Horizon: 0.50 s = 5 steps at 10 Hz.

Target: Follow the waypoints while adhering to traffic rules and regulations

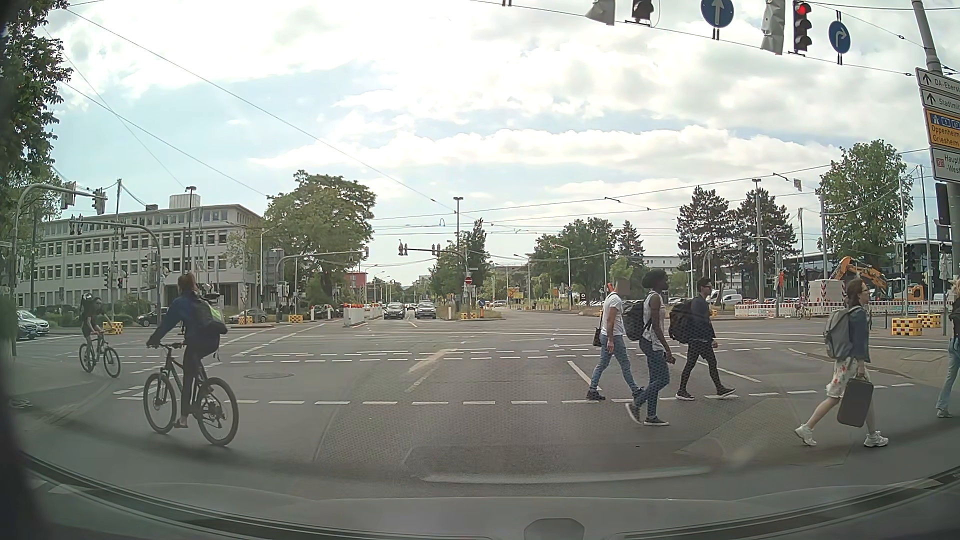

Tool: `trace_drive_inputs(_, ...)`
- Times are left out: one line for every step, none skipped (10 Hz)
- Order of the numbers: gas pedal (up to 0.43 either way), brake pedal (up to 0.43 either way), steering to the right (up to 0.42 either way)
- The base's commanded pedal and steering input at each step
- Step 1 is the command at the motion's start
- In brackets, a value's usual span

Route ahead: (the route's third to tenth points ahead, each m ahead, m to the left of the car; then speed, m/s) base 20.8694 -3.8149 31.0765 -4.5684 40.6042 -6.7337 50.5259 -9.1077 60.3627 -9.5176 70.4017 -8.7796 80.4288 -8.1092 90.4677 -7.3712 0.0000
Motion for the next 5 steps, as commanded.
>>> trace_drive_inputs(0.0, 0.268, 0.018)
trace_drive_inputs(0.0, 0.262, 0.018)
trace_drive_inputs(0.0, 0.262, 0.018)
trace_drive_inputs(0.0, 0.262, 0.018)
trace_drive_inputs(0.0, 0.268, 0.018)
